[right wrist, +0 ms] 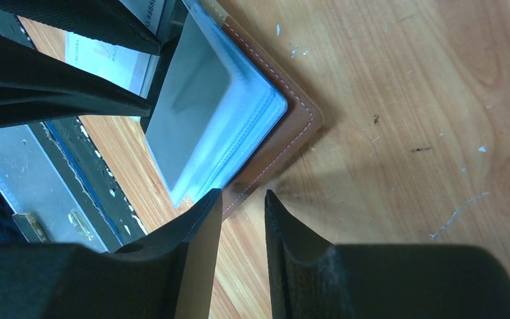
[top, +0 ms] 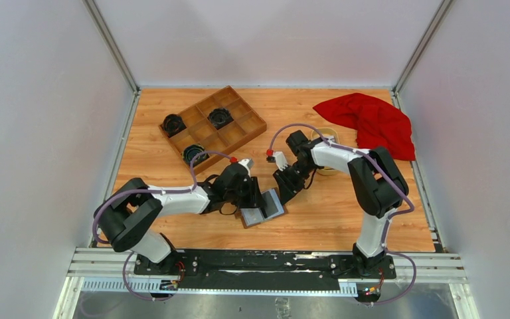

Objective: Put the credit cards into the card holder
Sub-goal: Insert the credit card into the card holder.

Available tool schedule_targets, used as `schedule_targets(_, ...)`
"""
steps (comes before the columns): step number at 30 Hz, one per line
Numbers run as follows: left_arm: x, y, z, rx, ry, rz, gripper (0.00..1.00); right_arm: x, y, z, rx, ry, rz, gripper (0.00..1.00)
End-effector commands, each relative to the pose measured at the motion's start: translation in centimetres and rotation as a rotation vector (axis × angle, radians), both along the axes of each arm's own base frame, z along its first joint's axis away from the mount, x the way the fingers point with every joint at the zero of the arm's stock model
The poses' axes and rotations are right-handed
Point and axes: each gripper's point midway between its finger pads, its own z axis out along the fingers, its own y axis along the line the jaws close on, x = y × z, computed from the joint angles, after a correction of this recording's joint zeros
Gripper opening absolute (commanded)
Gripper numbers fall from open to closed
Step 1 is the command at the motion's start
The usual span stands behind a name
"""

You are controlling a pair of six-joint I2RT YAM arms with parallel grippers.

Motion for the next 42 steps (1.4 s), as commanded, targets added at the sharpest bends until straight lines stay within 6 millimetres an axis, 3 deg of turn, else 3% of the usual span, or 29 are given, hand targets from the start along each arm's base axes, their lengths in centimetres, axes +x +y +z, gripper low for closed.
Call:
schedule_targets(1, 0.1, -0.1, -0.8, 0.025, 0.015, 0.006, 0.42, -0.5, 0.1, 0.0, -0.003, 0.038, 0.011, 0.33)
schedule_targets(13, 0.7, -2.0, 1.1, -0.07, 0.004, -0.006, 0.42, -0.7, 0.3, 0.0, 0.0, 0.045, 0.019, 0.32)
schedule_targets(22, 0.9, -2.8, 1.3, -0.115, 0.008, -0.006, 0.42, -0.6, 0.3, 0.3, 0.003, 0.036, 0.02, 0.33)
schedule_targets(30, 1.4, -2.9, 3.7, -0.154, -0.072, -0.013, 0.42, 0.6, -0.5, 1.2, -0.026, -0.063, 0.025, 0.43)
schedule_targets(35, 1.6, -2.2, 5.3, -0.169, -0.136, -0.007, 0.42, 1.6, -1.3, 3.0, -0.007, -0.153, 0.019, 0.46)
schedule_targets(40, 1.9, -0.3, 7.8, -0.18, -0.266, 0.019, 0.42, -0.2, 0.3, 4.9, 0.16, -0.06, 0.04, 0.46)
schedule_targets(42, 1.9, 0.6, 8.9, -0.184, -0.324, 0.031, 0.47, -0.9, 1.0, 5.2, 0.207, 0.005, 0.041, 0.46)
